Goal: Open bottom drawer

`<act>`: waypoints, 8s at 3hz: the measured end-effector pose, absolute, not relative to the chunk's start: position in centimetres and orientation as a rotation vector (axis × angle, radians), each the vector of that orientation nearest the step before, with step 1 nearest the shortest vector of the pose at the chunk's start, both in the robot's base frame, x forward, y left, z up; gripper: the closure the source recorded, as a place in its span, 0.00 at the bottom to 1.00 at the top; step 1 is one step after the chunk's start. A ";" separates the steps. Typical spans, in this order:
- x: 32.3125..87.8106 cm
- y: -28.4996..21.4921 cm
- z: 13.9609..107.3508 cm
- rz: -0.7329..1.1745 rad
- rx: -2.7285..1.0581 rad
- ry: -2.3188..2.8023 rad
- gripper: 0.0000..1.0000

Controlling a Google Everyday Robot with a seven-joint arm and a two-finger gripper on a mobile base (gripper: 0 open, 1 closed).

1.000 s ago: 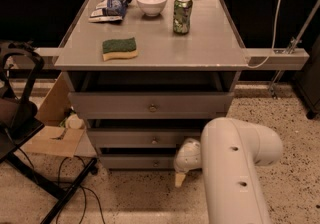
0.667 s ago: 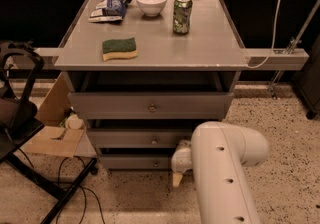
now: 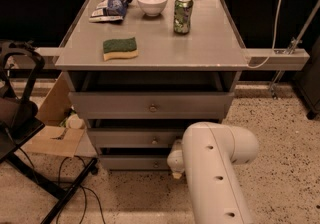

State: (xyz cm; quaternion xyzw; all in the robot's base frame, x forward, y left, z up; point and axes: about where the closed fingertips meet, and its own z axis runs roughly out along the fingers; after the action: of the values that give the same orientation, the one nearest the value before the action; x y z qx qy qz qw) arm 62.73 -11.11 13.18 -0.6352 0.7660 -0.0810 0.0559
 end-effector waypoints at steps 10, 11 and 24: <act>58.7 -12.3 16.3 -0.217 -1.877 2.447 1.00; 58.0 -12.5 16.4 -0.209 -1.875 2.461 1.00; 51.0 -13.8 16.9 -0.040 -1.823 2.556 0.51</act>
Offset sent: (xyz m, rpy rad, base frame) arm -0.1596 -0.1388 0.0850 -0.2837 0.2694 0.0320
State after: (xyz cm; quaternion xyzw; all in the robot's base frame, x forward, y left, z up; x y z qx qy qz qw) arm 51.02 -13.79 16.86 -0.5806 0.8141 -0.0128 0.0011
